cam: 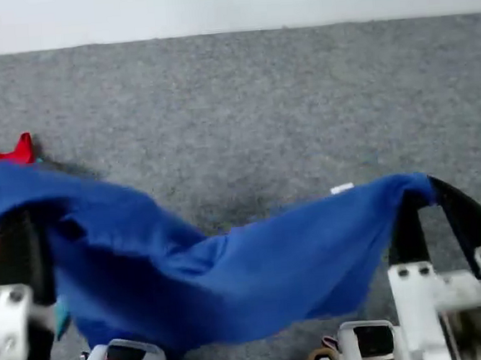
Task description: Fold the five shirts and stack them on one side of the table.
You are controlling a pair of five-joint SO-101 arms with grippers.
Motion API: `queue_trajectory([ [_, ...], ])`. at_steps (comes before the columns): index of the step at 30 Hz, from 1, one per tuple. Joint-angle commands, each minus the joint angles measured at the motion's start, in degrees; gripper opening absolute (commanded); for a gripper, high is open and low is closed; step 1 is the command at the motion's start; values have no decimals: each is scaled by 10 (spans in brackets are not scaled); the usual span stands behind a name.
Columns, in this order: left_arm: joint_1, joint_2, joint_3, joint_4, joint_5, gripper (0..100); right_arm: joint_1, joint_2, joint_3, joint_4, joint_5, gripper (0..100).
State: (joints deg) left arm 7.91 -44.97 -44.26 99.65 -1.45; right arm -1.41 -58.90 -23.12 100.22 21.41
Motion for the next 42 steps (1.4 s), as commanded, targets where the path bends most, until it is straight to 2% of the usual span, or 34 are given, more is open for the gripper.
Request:
queue_trajectory([
  [1, -4, 4, 72, -6, 2, 10, 4, 12, 76, 2, -11, 10],
  [5, -4, 4, 168, -54, 1, 10, 4, 9, 205, -77, -11, 10],
  [13, -4, 62, 390, -213, -33, 10, 3, 13, 409, -269, -11, 10],
  [20, -25, 220, 421, -360, -32, 10, 4, 45, 542, -440, -11, 10],
  [27, -73, 301, 420, -439, -32, 10, 7, 172, 523, -584, -10, 10],
  [32, -77, 347, 418, -484, -32, 10, 7, 292, 470, -646, -11, 10],
  [42, -122, 522, 253, -488, -35, 10, 4, 624, 209, -642, -43, 10],
])
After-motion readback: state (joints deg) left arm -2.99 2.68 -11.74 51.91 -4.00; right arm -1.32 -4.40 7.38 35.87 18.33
